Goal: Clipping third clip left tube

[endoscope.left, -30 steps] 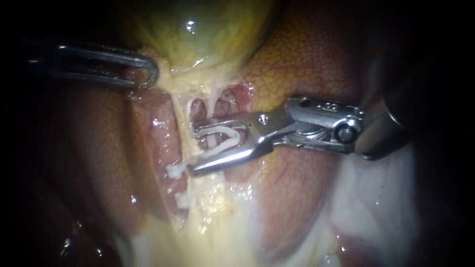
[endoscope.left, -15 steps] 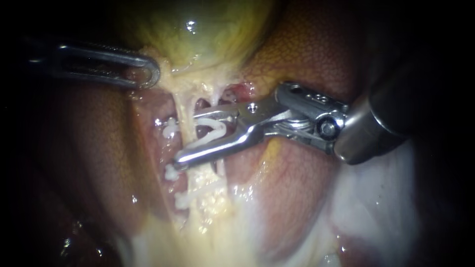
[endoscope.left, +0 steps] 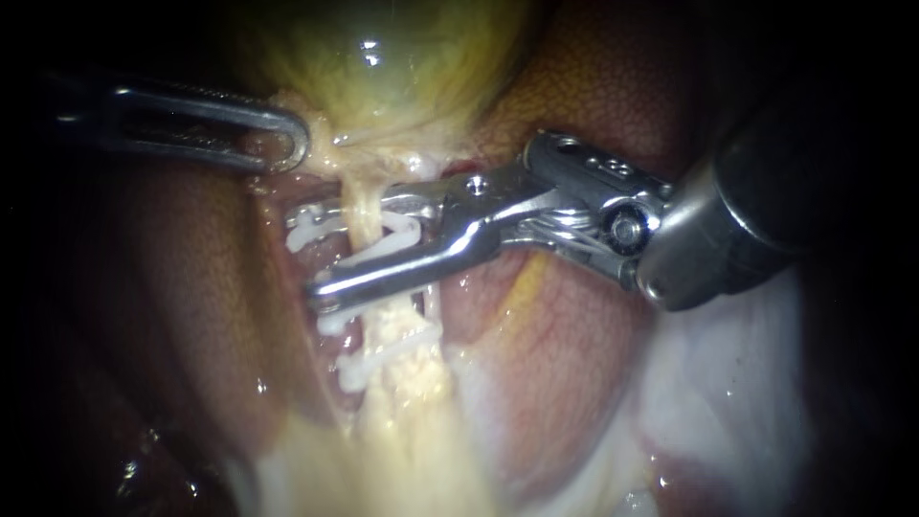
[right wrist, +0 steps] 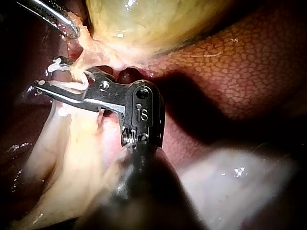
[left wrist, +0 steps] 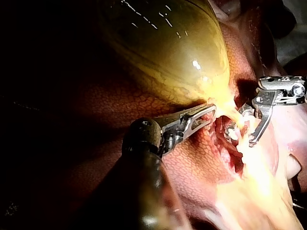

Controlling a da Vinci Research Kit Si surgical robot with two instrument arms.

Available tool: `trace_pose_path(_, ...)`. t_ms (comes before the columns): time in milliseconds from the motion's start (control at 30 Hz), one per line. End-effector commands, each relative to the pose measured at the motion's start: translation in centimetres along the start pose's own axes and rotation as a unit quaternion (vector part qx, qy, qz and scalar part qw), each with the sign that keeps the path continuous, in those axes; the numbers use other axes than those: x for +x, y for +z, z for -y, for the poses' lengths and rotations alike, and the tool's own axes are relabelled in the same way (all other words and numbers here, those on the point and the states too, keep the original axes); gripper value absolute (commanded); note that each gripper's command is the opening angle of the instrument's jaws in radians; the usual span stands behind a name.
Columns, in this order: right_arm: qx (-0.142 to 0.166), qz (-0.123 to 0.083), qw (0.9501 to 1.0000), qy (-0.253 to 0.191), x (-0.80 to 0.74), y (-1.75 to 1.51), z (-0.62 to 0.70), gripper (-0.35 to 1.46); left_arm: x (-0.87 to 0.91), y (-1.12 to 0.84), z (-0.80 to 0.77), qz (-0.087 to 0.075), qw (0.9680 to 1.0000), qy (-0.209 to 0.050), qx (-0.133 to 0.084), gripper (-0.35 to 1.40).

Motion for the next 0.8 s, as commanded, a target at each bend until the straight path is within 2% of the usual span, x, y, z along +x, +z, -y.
trace_pose_path(33,-0.002,0.0,1.0,0.003,0.0,0.0,0.0,0.06,0.0,0.0,0.0,0.0,1.0,0.0,0.0,-0.35)
trace_pose_path(167,-0.008,-0.002,0.9999,0.012,0.01,0.01,0.0,-0.09,0.0,0.0,0.0,0.0,1.0,0.0,0.0,-0.35)
trace_pose_path(300,-0.013,-0.002,0.9996,0.024,0.01,0.01,0.0,-0.35,0.0,0.0,0.0,0.0,1.0,0.0,0.0,-0.35)
trace_pose_path(800,-0.016,-0.004,0.9994,0.031,-0.04,0.05,-0.04,-0.35,0.0,0.0,0.0,0.0,1.0,0.0,0.0,-0.35)
